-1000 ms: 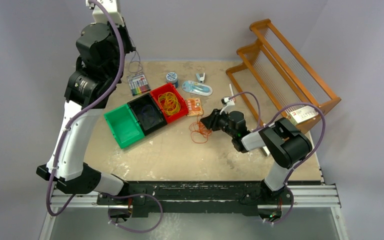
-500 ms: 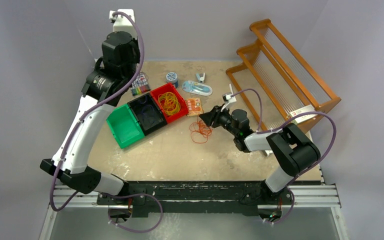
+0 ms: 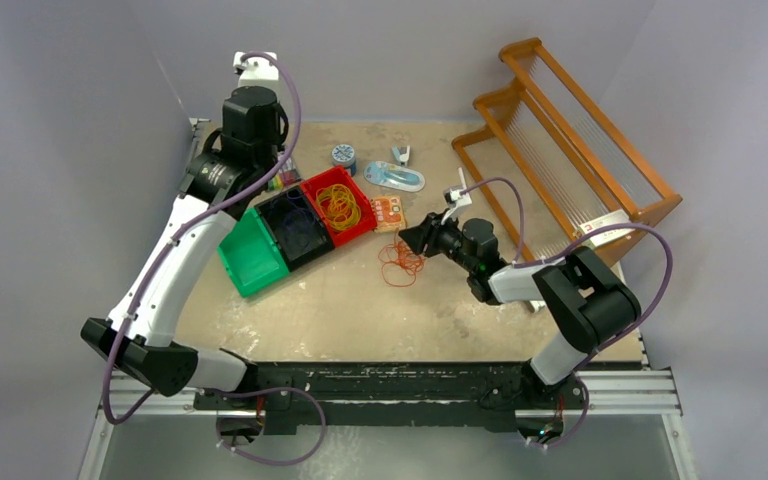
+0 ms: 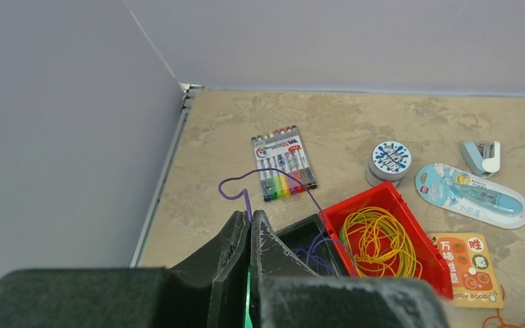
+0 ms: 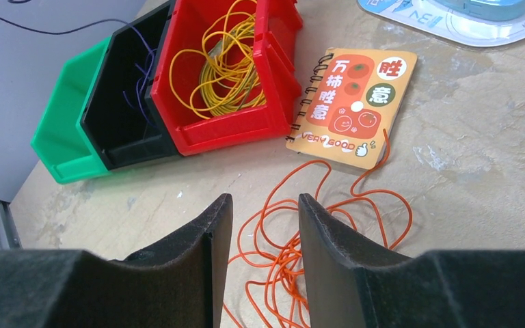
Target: Untangle the cables
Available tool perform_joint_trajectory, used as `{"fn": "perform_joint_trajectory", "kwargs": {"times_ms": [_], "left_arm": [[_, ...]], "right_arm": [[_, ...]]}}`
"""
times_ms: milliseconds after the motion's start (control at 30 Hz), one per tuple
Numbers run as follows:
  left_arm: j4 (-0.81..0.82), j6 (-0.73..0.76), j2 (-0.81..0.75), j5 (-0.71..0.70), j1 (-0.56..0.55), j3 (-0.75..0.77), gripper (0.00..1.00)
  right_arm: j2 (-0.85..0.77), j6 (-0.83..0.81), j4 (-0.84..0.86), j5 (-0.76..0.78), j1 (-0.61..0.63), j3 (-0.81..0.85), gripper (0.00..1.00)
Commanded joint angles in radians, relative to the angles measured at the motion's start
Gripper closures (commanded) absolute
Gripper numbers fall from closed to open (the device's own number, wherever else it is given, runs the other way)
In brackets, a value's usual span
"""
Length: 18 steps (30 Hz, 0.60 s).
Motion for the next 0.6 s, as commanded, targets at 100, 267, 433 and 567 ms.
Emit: {"fn": "perform_joint_trajectory", "kwargs": {"times_ms": [100,267,433,567], "left_arm": [[0.053,-0.028,-0.042,-0.004,0.017,-0.036,1.00],[0.055,-0.042,-0.046,-0.002,0.025,-0.089,1.00],[0.041,-0.053,-0.043,0.008,0.036,-0.118,1.00],[0.021,-0.068,-0.029,0.037,0.043,-0.136,1.00]], "right_arm": [[-0.024,-0.020,0.020,-0.024,-0.001,0.030,0.57],[-0.029,-0.020,0.022,-0.020,0.000,0.023,0.57],[-0.028,-0.021,0.023,-0.020,0.000,0.020,0.57],[-0.022,-0.019,0.028,-0.023,-0.001,0.022,0.57]]}}
